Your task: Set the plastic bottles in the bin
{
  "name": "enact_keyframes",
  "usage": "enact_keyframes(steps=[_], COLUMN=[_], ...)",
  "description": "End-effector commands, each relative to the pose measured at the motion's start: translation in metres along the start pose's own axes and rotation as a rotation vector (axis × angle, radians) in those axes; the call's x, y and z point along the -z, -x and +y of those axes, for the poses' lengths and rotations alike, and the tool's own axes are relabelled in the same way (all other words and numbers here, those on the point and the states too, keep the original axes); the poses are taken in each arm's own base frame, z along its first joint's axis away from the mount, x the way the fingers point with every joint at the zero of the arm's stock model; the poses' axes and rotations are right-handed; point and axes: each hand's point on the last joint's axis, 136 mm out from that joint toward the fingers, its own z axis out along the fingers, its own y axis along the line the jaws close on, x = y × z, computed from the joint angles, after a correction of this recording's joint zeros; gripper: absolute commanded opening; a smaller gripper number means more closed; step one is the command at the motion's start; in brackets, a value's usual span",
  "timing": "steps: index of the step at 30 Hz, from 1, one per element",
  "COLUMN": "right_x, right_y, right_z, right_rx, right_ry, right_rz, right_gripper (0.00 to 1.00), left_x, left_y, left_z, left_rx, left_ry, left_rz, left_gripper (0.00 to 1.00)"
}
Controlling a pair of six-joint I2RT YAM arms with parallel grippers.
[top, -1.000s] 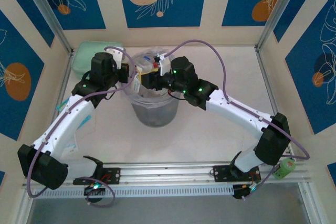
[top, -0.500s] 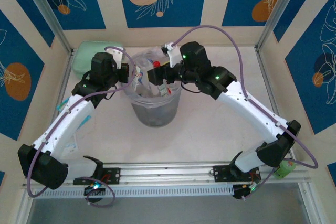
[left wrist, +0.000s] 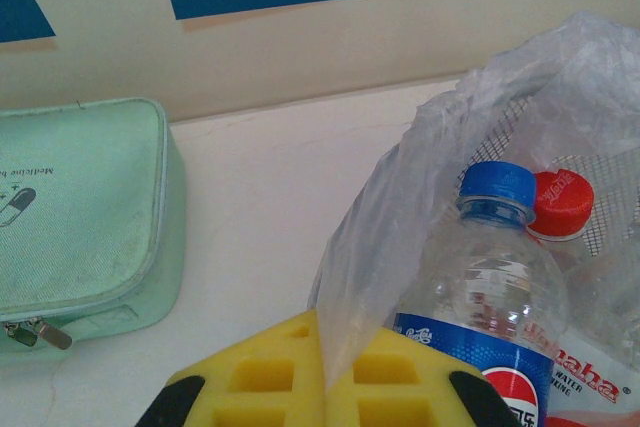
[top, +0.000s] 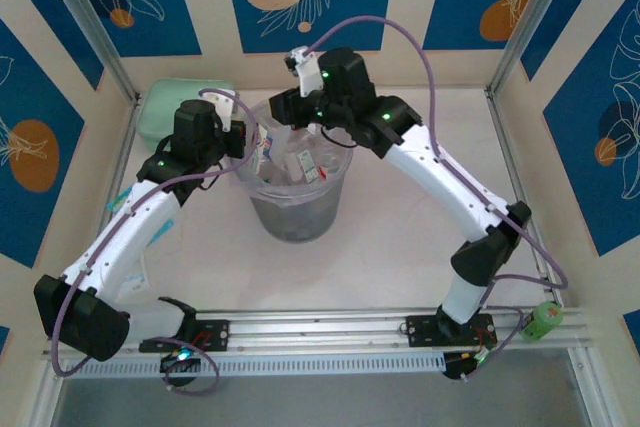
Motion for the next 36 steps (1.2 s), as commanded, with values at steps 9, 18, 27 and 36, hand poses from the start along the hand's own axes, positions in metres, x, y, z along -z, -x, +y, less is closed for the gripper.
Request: enact_keyframes(steps=[9, 18, 27, 36], right_x=[-0.057, -0.028, 0.041, 0.111], right_y=[-0.182, -0.088, -0.007, 0.006], right_z=[0.0, 0.006, -0.01, -0.081], right_rx=[-0.119, -0.1, -0.143, -0.248], right_ry=[-0.07, -0.013, 0.024, -0.078], right_rz=[0.421, 0.217, 0.023, -0.089], right_gripper=[0.2, 0.31, 0.63, 0.66], left_x=[-0.002, -0.005, -0.007, -0.017], left_y=[-0.033, -0.036, -0.038, -0.041], left_z=[0.004, 0.004, 0.001, -0.013], left_rx=[-0.03, -0.032, -0.024, 0.044], left_ry=[0.026, 0.025, 0.009, -0.038], left_rz=[0.115, 0.126, 0.137, 0.176], left_gripper=[0.0, 0.0, 0.0, 0.0])
